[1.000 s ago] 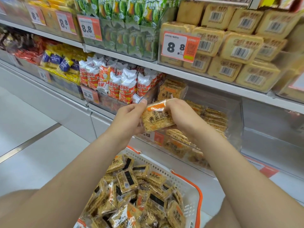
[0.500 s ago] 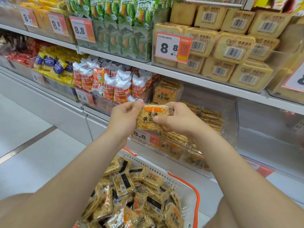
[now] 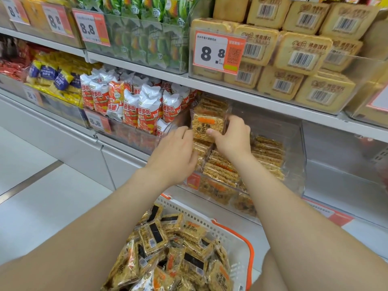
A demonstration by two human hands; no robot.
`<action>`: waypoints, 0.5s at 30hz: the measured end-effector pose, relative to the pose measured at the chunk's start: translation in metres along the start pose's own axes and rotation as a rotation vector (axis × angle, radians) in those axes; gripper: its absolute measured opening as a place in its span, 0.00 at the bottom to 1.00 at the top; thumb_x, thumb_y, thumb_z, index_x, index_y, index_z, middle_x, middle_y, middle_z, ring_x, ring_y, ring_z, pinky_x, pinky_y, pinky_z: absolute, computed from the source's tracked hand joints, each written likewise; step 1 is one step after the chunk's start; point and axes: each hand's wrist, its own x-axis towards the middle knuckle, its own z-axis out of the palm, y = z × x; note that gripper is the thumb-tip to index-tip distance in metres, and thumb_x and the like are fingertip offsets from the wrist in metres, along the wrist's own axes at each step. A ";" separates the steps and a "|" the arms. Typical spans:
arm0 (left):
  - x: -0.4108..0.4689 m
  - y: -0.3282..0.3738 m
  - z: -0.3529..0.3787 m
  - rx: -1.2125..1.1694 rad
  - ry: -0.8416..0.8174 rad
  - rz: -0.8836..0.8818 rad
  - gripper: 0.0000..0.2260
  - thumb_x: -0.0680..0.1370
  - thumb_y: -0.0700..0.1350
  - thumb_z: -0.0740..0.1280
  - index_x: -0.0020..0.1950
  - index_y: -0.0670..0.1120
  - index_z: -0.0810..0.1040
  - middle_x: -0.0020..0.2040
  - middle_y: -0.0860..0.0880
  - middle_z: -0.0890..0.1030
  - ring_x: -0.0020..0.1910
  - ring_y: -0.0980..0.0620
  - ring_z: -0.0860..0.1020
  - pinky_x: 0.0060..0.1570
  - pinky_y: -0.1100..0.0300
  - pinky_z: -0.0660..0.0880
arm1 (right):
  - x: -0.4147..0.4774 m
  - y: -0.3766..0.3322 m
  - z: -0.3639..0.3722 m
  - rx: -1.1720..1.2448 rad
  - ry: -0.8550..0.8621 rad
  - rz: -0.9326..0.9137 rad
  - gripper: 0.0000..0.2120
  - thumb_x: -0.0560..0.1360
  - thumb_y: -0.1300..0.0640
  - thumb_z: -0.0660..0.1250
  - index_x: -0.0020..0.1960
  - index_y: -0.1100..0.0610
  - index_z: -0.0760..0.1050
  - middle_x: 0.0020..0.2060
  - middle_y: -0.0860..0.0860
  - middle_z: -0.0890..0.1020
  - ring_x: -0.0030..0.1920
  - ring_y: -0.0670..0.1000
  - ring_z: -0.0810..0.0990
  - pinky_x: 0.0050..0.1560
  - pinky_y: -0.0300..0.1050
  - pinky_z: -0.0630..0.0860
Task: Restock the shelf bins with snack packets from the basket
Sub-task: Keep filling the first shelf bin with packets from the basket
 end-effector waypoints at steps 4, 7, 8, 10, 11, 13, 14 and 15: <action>0.008 0.003 0.006 -0.012 -0.016 0.000 0.25 0.86 0.50 0.58 0.80 0.39 0.64 0.81 0.40 0.63 0.80 0.43 0.62 0.78 0.49 0.61 | 0.010 0.005 0.012 -0.078 0.046 0.016 0.21 0.74 0.46 0.78 0.55 0.58 0.74 0.51 0.55 0.79 0.52 0.55 0.78 0.48 0.47 0.72; 0.016 0.002 0.016 0.001 -0.025 0.015 0.25 0.86 0.49 0.57 0.80 0.37 0.63 0.81 0.38 0.63 0.80 0.42 0.62 0.79 0.47 0.61 | 0.016 0.007 0.020 -0.041 0.086 0.060 0.31 0.71 0.44 0.81 0.60 0.62 0.71 0.54 0.57 0.80 0.55 0.59 0.80 0.52 0.52 0.78; 0.019 0.001 0.019 0.010 -0.032 0.016 0.25 0.86 0.49 0.56 0.79 0.37 0.64 0.80 0.38 0.64 0.80 0.41 0.62 0.78 0.47 0.62 | 0.018 0.007 0.022 -0.036 0.102 0.081 0.38 0.69 0.43 0.82 0.65 0.63 0.69 0.58 0.60 0.79 0.59 0.61 0.80 0.55 0.53 0.78; 0.024 -0.002 0.023 0.033 -0.066 0.001 0.24 0.85 0.50 0.55 0.77 0.37 0.65 0.79 0.37 0.64 0.78 0.40 0.64 0.77 0.45 0.64 | 0.021 0.008 0.025 -0.057 0.097 0.115 0.48 0.67 0.41 0.82 0.72 0.65 0.63 0.65 0.63 0.75 0.66 0.63 0.76 0.61 0.54 0.76; 0.026 -0.004 0.025 0.041 -0.084 -0.006 0.24 0.85 0.50 0.55 0.77 0.38 0.65 0.79 0.37 0.64 0.78 0.40 0.63 0.76 0.44 0.64 | 0.021 0.009 0.026 -0.080 0.060 0.117 0.47 0.69 0.41 0.81 0.73 0.65 0.62 0.67 0.63 0.73 0.68 0.64 0.73 0.63 0.53 0.75; 0.029 -0.005 0.028 0.040 -0.126 -0.010 0.27 0.86 0.52 0.53 0.81 0.39 0.60 0.83 0.37 0.58 0.81 0.39 0.58 0.79 0.43 0.59 | 0.021 0.009 0.028 -0.093 -0.041 0.095 0.39 0.74 0.43 0.78 0.71 0.65 0.64 0.68 0.63 0.73 0.70 0.64 0.71 0.64 0.53 0.73; 0.030 -0.006 0.029 0.036 -0.147 -0.013 0.28 0.86 0.53 0.52 0.83 0.39 0.57 0.84 0.38 0.55 0.83 0.38 0.55 0.81 0.43 0.56 | 0.021 0.009 0.028 -0.063 -0.081 0.090 0.34 0.76 0.44 0.76 0.69 0.64 0.66 0.67 0.62 0.75 0.70 0.64 0.73 0.65 0.53 0.73; 0.031 -0.007 0.029 0.032 -0.161 -0.018 0.29 0.86 0.53 0.52 0.83 0.39 0.56 0.84 0.38 0.54 0.83 0.38 0.54 0.81 0.43 0.55 | 0.022 0.009 0.029 -0.027 -0.105 0.085 0.29 0.78 0.45 0.74 0.68 0.63 0.68 0.65 0.61 0.77 0.68 0.63 0.75 0.65 0.53 0.74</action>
